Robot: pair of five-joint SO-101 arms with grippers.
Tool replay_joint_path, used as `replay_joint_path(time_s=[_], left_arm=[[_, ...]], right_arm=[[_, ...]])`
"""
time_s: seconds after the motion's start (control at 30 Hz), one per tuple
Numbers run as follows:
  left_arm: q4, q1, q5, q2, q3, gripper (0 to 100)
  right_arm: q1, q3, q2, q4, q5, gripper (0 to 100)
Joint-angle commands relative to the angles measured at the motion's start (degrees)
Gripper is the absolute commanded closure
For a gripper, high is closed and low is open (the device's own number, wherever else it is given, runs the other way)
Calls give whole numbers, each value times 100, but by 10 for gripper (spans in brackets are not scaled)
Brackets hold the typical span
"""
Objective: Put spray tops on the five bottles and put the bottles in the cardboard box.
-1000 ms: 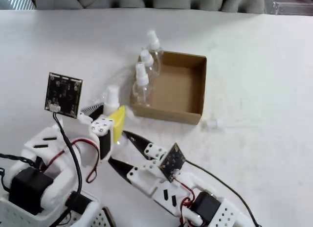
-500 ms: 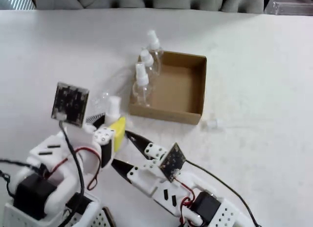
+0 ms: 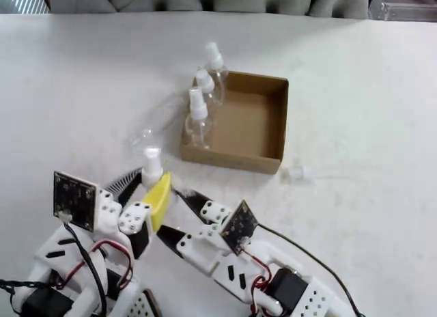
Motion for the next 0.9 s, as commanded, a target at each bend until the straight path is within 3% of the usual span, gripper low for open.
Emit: replay_joint_path(time_s=[0.0, 0.23, 0.63, 0.7, 0.87], left_arm=[[-105, 40, -35, -180, -26, 980], [-114, 892, -35, -699, 114, 980], [-149, 936, -44, -699, 396, 977], [-149, 892, -44, -699, 396, 946], [97, 391, -53, -699, 431, 760]], right_arm=[[127, -62, -66, 13, -26, 984], [127, -62, -66, 13, -26, 984], [145, -70, -66, 13, -26, 984], [180, -70, -66, 13, -26, 984], [426, -97, -66, 4, -35, 984]])
